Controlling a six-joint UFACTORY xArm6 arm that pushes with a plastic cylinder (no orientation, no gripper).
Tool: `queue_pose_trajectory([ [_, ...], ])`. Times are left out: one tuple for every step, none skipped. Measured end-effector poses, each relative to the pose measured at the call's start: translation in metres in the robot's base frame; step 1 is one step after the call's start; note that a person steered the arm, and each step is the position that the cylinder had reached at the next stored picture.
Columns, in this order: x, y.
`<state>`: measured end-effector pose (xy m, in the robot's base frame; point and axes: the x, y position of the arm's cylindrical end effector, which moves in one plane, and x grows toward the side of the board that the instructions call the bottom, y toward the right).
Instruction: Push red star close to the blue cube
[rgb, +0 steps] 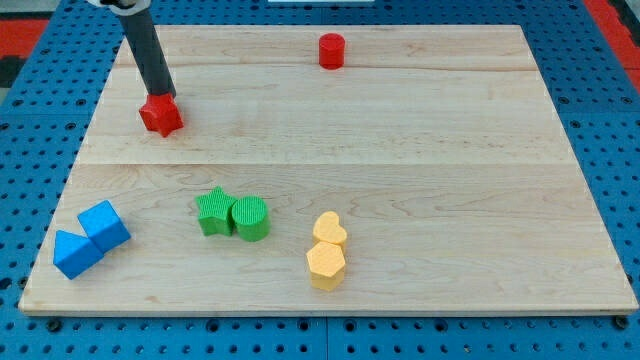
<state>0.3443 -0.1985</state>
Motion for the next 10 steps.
queue_pose_trajectory([
  [0.022,0.000],
  [0.043,0.000],
  [0.048,0.022],
  [0.049,0.055],
  [0.061,0.044],
  [0.066,0.005],
  [0.086,-0.001],
  [0.110,-0.001],
  [0.108,-0.021],
  [0.070,-0.034],
])
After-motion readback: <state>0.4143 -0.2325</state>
